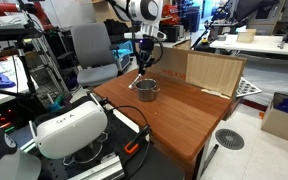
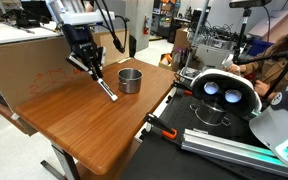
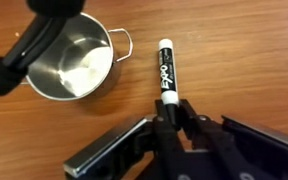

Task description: Remove the marker from the pot and put it on the table

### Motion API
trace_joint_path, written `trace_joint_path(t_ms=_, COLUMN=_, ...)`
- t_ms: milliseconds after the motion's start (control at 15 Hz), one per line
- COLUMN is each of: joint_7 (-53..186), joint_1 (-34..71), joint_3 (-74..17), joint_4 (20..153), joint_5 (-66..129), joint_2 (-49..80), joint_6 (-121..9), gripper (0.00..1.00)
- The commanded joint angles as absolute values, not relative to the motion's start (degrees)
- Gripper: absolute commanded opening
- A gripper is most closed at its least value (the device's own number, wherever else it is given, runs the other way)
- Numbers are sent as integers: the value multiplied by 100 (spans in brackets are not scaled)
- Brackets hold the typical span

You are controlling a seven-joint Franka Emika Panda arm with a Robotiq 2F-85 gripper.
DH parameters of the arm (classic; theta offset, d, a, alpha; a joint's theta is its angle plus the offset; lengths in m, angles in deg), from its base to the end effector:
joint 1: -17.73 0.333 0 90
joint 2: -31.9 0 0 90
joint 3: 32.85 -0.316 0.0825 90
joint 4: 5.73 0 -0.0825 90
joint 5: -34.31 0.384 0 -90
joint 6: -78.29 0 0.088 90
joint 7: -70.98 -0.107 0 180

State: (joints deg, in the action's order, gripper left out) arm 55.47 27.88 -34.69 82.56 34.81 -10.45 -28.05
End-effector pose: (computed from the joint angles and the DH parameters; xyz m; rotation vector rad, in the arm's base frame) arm 0.6412 0.1344 0.1899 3.0023 -0.1042 -0.6389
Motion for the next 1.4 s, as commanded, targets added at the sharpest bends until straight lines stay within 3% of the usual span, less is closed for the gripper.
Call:
trace_joint_path(t_ms=0, joint_7=5395, joint_1=2801, joint_3=-3424, joint_4=7846, joint_5=3516, joint_2=-1325, joint_6=-2412, gripper=46)
trace_joint_path(t_ms=533, joint_7=5433, joint_1=2805, joint_3=-3441, joint_4=7717, joint_5=3518, joint_2=-1349, joint_6=-2301, gripper=100)
trace_joint_path(t_ms=1333, joint_7=5599, joint_1=2912, joint_3=-3643, joint_4=8376, joint_5=3511, joint_2=-463, joint_6=-2701, gripper=100)
